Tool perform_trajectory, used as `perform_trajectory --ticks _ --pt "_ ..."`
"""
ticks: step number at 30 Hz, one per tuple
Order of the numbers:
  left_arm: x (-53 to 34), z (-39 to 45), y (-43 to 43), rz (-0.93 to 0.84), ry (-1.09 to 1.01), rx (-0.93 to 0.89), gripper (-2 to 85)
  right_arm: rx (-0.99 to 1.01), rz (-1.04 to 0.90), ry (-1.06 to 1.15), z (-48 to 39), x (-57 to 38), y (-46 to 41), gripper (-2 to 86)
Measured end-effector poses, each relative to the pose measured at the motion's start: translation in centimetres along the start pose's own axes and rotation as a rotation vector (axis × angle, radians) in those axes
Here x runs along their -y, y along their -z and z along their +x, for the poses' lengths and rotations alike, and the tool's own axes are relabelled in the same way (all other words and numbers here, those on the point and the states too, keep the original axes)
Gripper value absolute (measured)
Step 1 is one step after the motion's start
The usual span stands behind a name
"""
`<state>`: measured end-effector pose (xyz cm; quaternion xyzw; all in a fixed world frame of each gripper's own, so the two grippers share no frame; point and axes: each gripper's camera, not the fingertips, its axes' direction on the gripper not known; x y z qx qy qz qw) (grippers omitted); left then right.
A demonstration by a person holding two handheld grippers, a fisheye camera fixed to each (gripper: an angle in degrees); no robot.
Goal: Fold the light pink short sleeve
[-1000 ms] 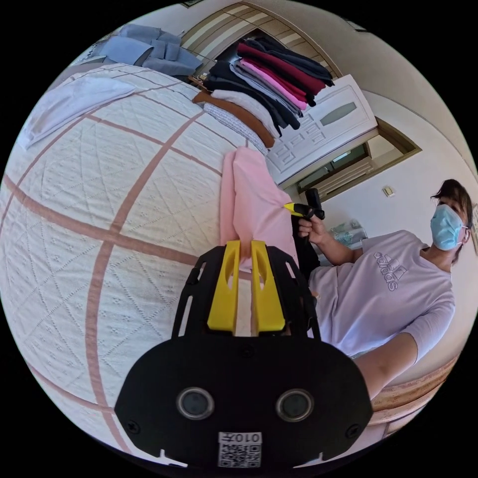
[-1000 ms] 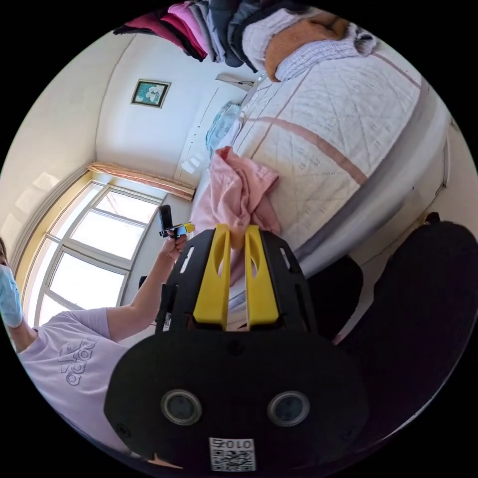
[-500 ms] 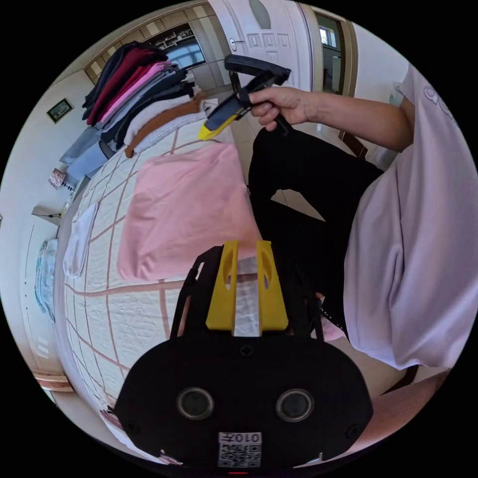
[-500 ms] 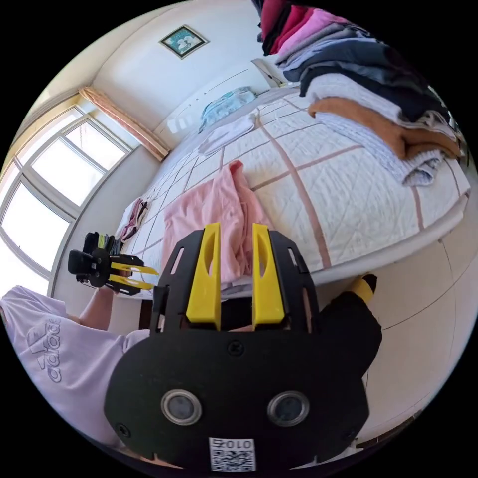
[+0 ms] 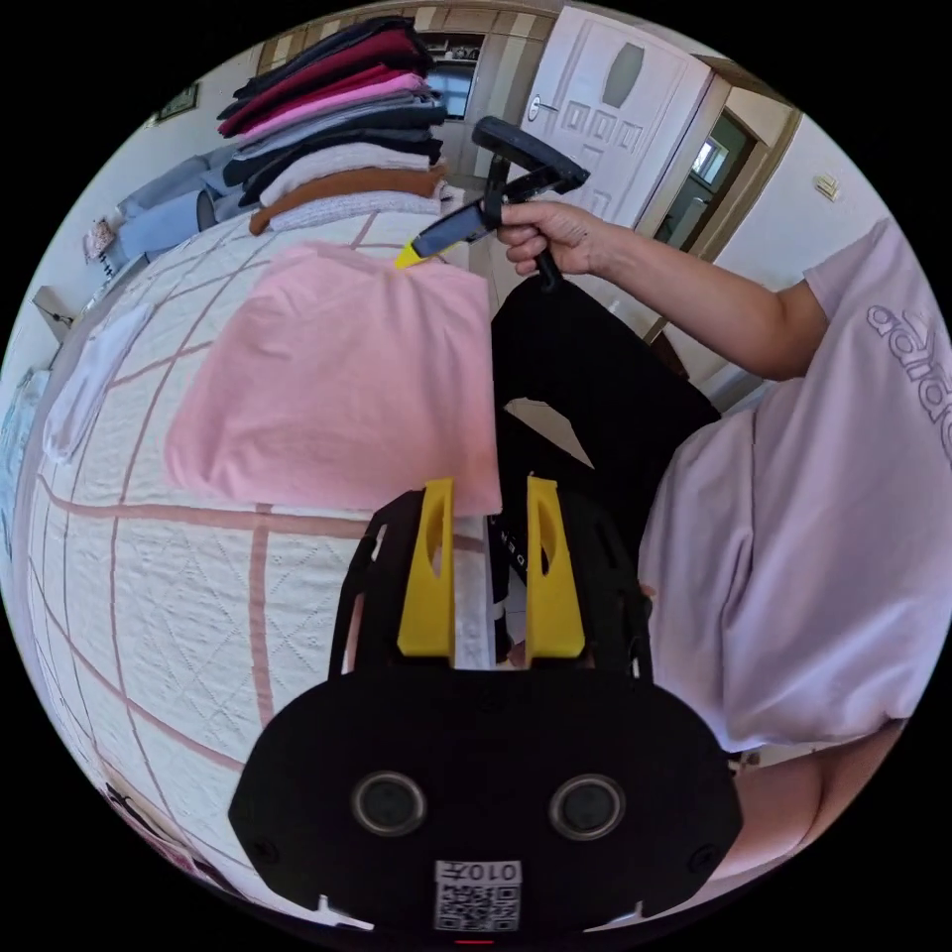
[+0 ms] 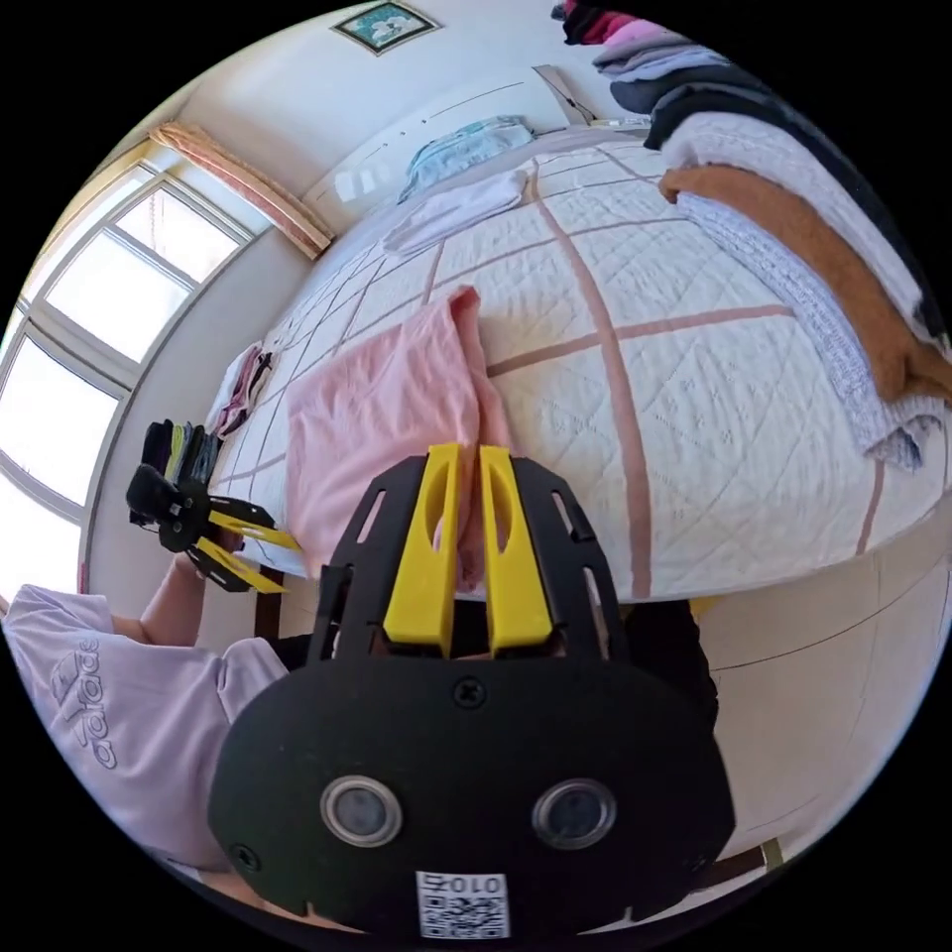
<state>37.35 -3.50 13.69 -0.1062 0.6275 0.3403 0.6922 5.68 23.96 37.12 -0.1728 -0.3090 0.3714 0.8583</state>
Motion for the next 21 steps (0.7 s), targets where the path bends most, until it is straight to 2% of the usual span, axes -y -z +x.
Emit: perform_trajectory --ticks 1,3,6,11,15,18,21 --pt "-0.1 -0.3 1.0 0.022 0.012 0.032 10.3 -0.040 0.061 -0.010 -0.3 -0.2 1.3 4.0" --pt "-0.4 -2.8 3.5 0.053 0.086 0.208 11.0 -0.007 0.151 0.027 -1.3 0.1 2.9 3.5" --pt "-1.1 -8.2 4.2 0.055 0.223 0.318 11.9 0.053 0.133 0.127 -4.0 2.5 2.4 3.2" --pt "-2.2 -14.7 4.8 0.175 0.335 0.157 11.4 0.086 0.044 0.184 -7.0 5.5 -1.2 3.2" --pt "-3.3 -18.6 2.7 0.099 0.283 -0.100 7.9 0.043 -0.062 0.173 -6.7 7.0 -4.6 2.6" --pt "-5.1 -21.0 4.3 0.172 0.263 -0.201 5.3 0.044 -0.072 0.117 -5.0 7.5 -5.0 2.3" --pt "-5.7 -22.3 5.3 0.131 0.255 -0.192 4.1 -0.045 -0.059 0.080 -4.2 7.5 -4.6 2.7"
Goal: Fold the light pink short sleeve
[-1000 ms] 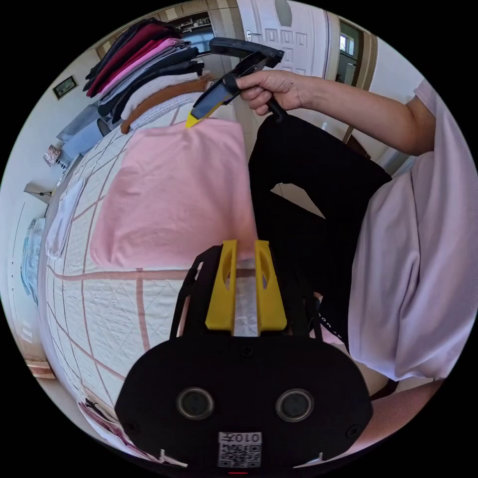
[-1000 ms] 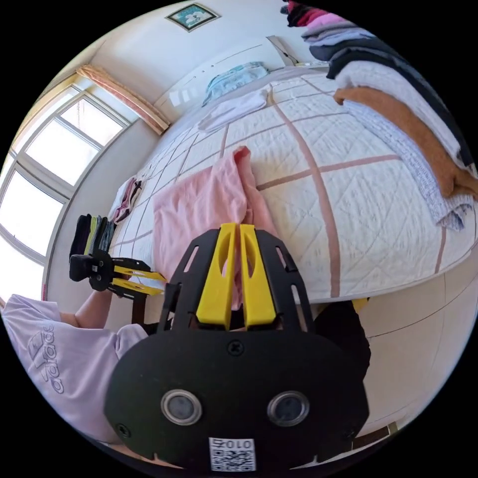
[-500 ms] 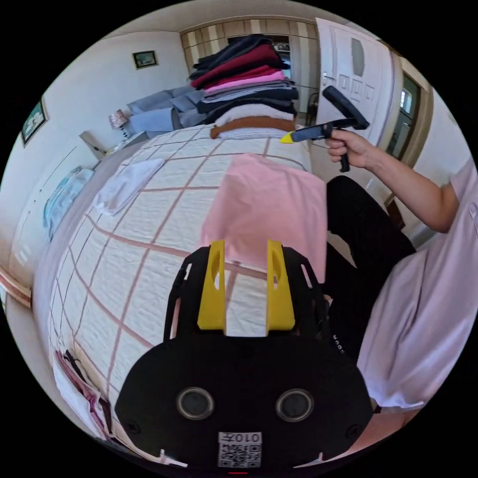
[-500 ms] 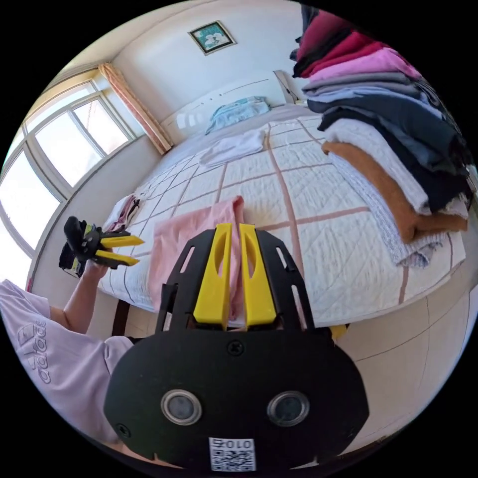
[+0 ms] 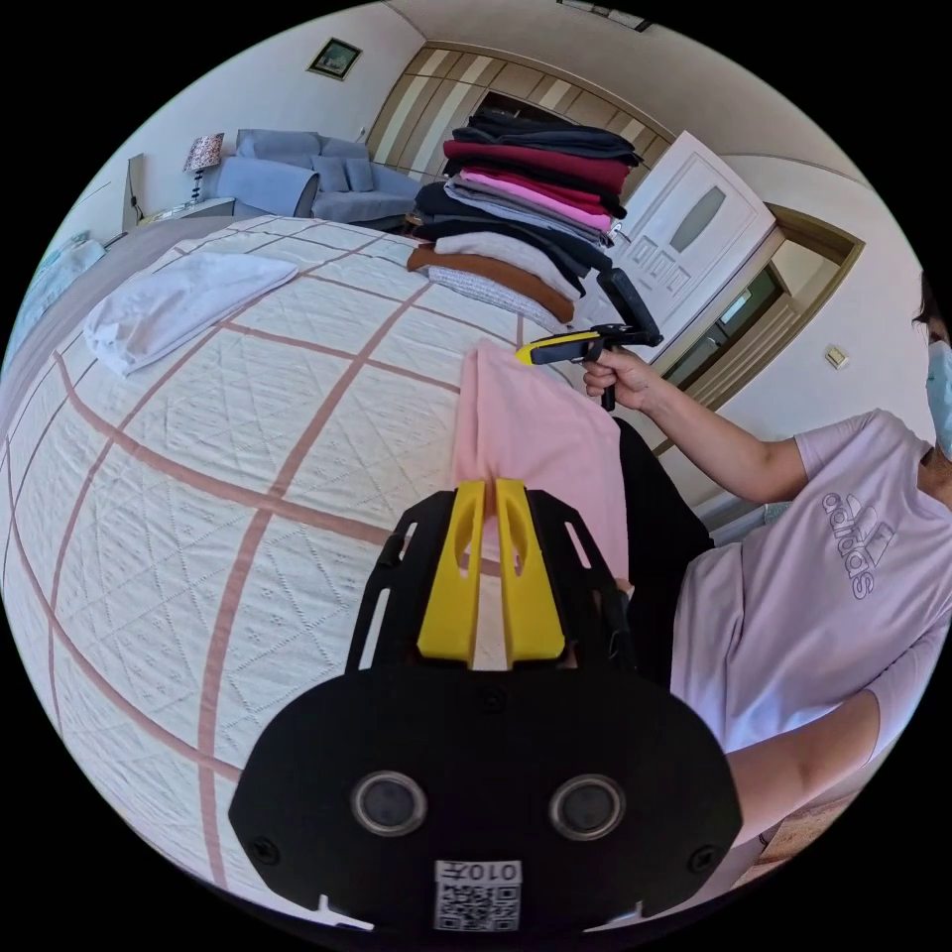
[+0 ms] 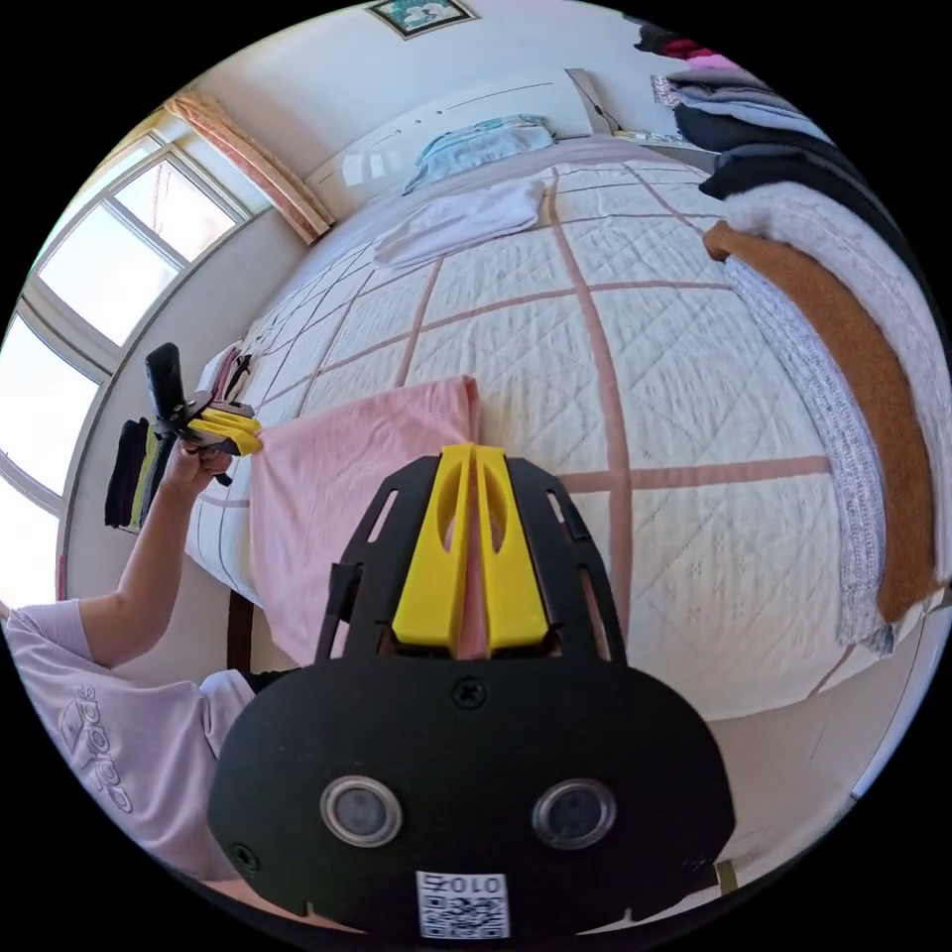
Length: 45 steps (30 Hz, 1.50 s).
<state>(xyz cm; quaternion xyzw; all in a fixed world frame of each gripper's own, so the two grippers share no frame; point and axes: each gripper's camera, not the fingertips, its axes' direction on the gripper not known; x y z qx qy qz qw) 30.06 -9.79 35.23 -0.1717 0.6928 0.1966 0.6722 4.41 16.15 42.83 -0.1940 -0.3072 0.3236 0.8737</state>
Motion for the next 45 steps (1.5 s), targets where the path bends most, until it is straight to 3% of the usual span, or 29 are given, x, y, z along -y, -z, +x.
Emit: perform_trajectory --ticks 4,9,11,14,18,21,33,35,41,45 --pt "-1.2 -1.9 -0.2 -0.019 0.118 0.046 5.4 0.015 -0.019 0.014 -0.1 -1.0 -0.2 3.6" --pt "-7.2 2.4 6.2 0.307 0.217 0.298 7.5 -0.092 0.138 -0.008 -1.4 -5.3 4.7 5.0" --pt "-8.7 5.4 7.3 0.320 0.185 0.337 8.0 -0.061 0.183 -0.008 -1.9 -7.3 6.5 5.4" --pt "-10.7 9.2 6.5 0.243 0.193 0.235 8.9 0.000 0.225 0.046 -3.8 -11.1 7.8 6.7" --pt "-14.4 11.4 2.1 0.109 0.358 0.083 10.0 0.006 0.156 0.128 -6.6 -15.3 6.2 7.2" --pt "-17.3 10.1 -0.8 0.145 0.500 -0.105 10.6 0.039 0.152 0.153 -7.6 -17.0 5.3 6.9" --pt "-20.1 3.5 -2.0 0.365 0.687 -0.395 5.7 0.094 0.182 0.147 -4.0 -19.3 7.1 6.6" --pt "-20.5 3.5 -0.9 0.412 0.684 -0.432 4.1 0.164 0.162 0.114 -2.3 -19.5 7.0 7.3" --pt "-19.0 3.1 4.4 0.550 0.656 -0.597 2.0 0.614 0.127 -0.085 4.5 -20.6 4.9 12.6" --pt "-16.8 2.9 7.3 0.581 0.598 -0.604 1.8 0.879 0.143 -0.188 8.2 -20.0 2.3 18.1"
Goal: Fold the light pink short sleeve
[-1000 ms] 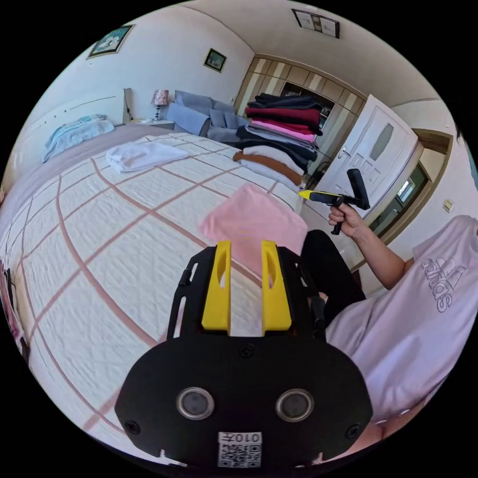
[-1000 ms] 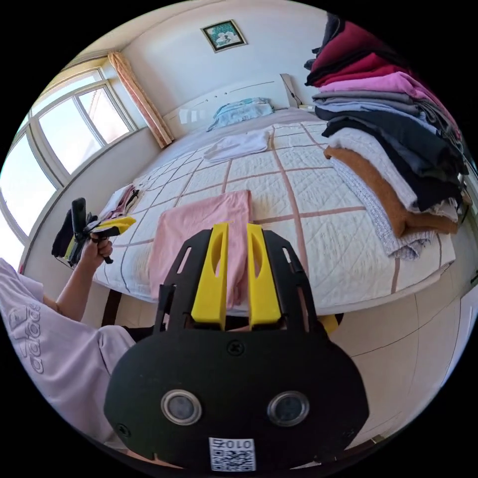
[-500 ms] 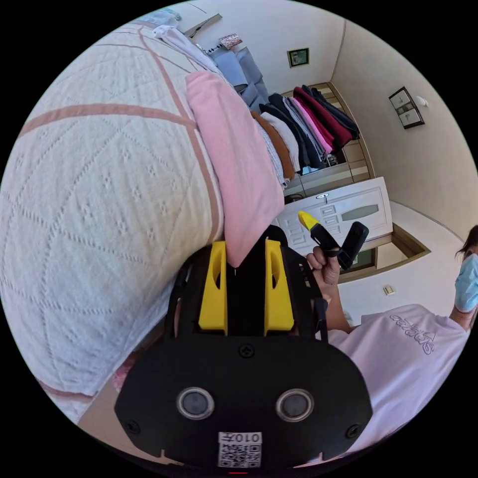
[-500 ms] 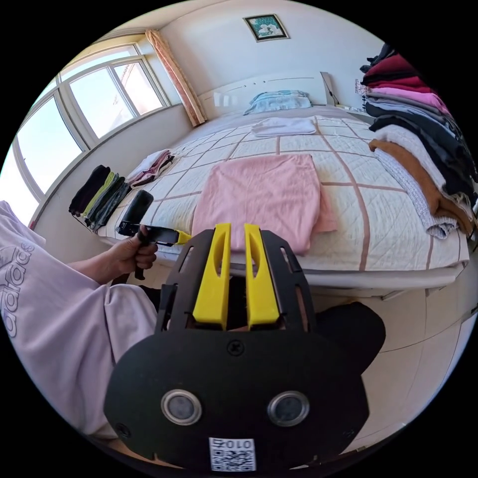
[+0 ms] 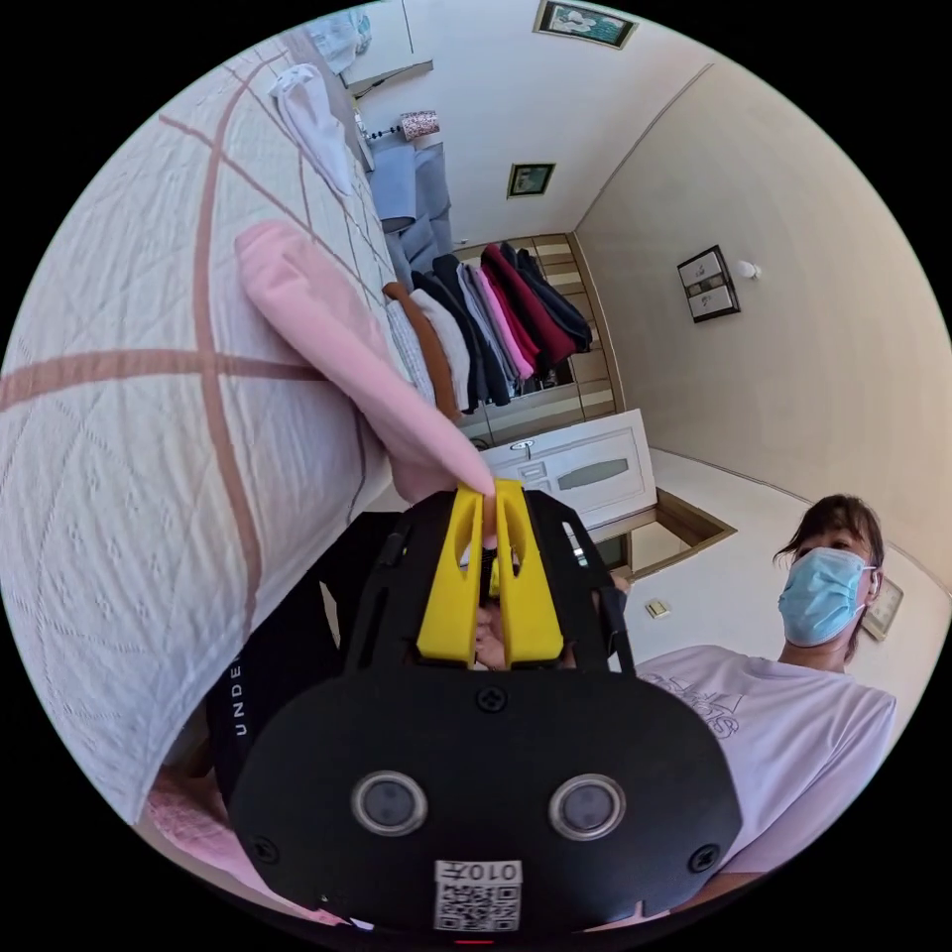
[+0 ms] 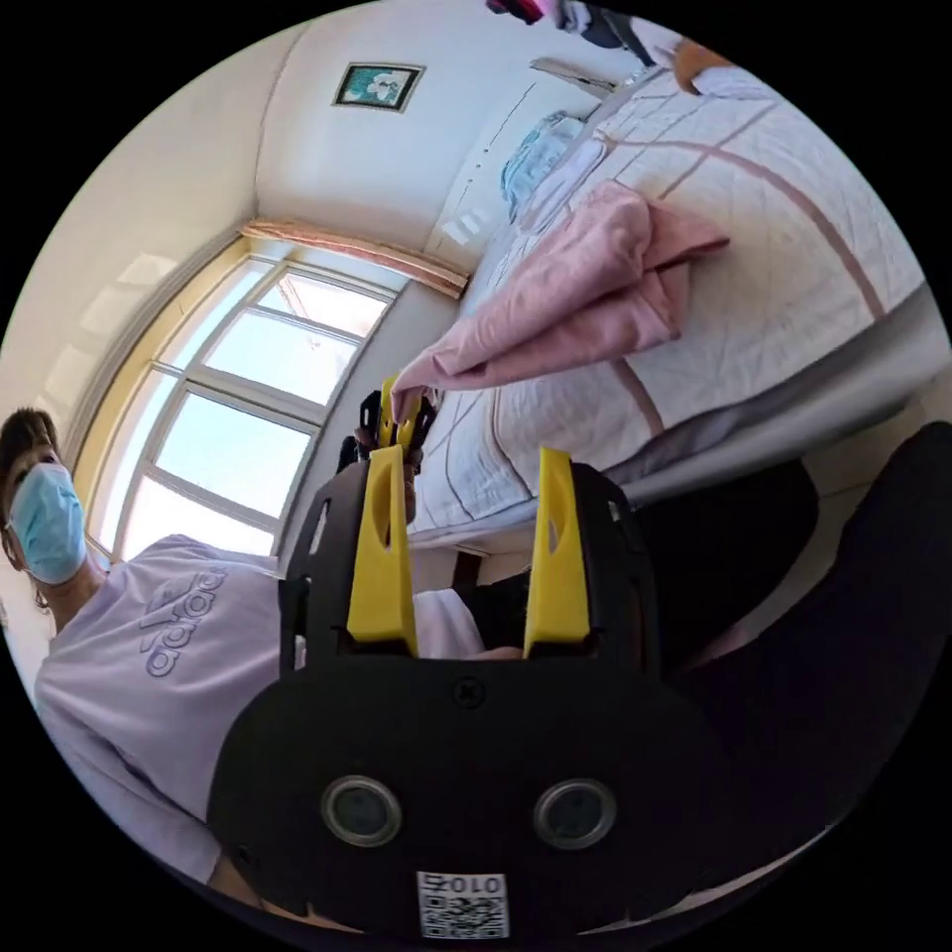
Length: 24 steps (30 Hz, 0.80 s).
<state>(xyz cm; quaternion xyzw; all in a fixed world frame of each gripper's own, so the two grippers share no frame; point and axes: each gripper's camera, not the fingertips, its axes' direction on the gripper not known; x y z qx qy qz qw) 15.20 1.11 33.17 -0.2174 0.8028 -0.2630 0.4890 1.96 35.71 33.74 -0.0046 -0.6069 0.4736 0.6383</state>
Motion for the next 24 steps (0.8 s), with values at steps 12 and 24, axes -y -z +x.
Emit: perform_trajectory --ticks 12,24 --pt "0.5 0.1 2.1 0.029 0.024 -0.011 1.9 0.243 0.212 -0.194 11.1 6.7 5.9 21.7" --pt "0.6 -1.1 2.0 -0.025 0.003 0.098 3.1 0.013 0.134 -0.184 9.3 11.3 8.9 11.4"
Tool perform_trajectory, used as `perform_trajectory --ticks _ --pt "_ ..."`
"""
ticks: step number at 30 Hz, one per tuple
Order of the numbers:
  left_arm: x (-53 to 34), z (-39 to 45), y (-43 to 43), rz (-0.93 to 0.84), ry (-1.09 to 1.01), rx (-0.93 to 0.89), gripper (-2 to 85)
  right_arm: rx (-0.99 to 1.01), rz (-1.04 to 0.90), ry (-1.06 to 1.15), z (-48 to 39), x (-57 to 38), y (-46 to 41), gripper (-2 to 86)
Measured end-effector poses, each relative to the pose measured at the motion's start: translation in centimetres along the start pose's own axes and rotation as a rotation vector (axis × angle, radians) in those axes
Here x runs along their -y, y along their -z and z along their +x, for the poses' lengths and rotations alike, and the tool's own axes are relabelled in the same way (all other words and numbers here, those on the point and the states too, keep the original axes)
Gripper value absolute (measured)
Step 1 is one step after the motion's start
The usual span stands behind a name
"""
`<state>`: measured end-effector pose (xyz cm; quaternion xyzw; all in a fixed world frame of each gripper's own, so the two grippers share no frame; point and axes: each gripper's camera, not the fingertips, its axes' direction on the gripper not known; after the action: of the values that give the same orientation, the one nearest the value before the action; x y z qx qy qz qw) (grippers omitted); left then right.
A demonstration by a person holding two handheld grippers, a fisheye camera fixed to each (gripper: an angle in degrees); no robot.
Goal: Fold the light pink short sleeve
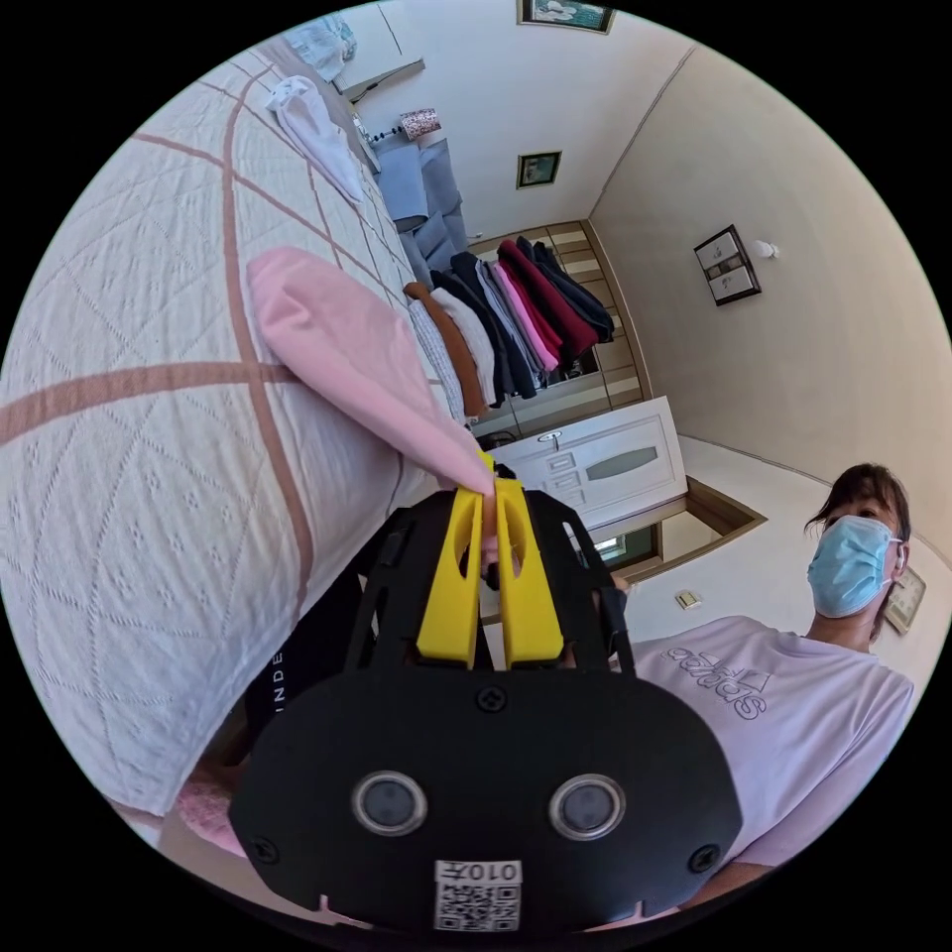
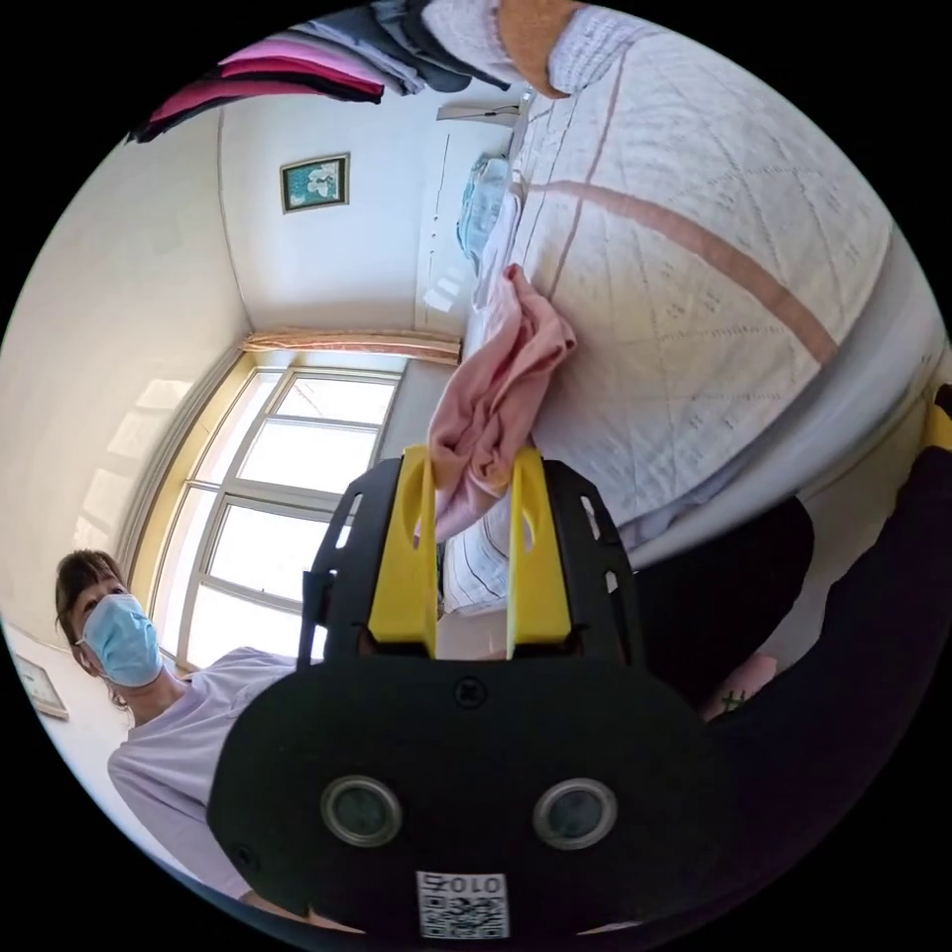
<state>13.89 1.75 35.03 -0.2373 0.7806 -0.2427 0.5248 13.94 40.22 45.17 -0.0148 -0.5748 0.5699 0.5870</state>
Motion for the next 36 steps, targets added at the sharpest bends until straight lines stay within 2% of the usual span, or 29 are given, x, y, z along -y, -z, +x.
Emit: perform_trajectory --ticks 7,9,13,18,25,29,32,36 --pt "-0.3 -1.7 -1.6 -0.051 0.037 0.008 6.2 -0.058 -0.062 0.009 0.8 2.1 -1.5 8.3" --pt "-1.0 -2.9 -2.3 -0.068 0.088 0.063 6.9 -0.065 -0.072 0.018 0.6 2.1 -1.8 7.8" --pt "-1.7 -4.1 -2.9 -0.004 0.145 0.089 6.2 -0.046 -0.086 0.034 0.0 2.2 -2.6 7.4" --pt "-0.7 0.7 -2.7 -0.020 -0.035 0.253 4.4 -0.080 -0.133 0.098 -2.0 2.1 -3.5 7.3" --pt "3.6 8.6 1.7 0.000 -0.227 0.068 3.7 -0.016 -0.206 0.320 -11.5 2.8 -5.6 7.3" --pt "12.3 9.7 4.1 0.006 -0.308 0.011 3.4 -0.051 -0.232 0.411 -15.5 7.7 -8.6 7.2" --pt "22.2 9.1 5.1 0.008 -0.369 0.051 3.3 -0.107 -0.254 0.474 -17.4 15.6 -12.1 7.3" --pt "36.5 11.2 6.9 0.078 -0.505 0.141 3.1 -0.199 -0.196 0.715 -22.6 27.9 -16.7 7.1"
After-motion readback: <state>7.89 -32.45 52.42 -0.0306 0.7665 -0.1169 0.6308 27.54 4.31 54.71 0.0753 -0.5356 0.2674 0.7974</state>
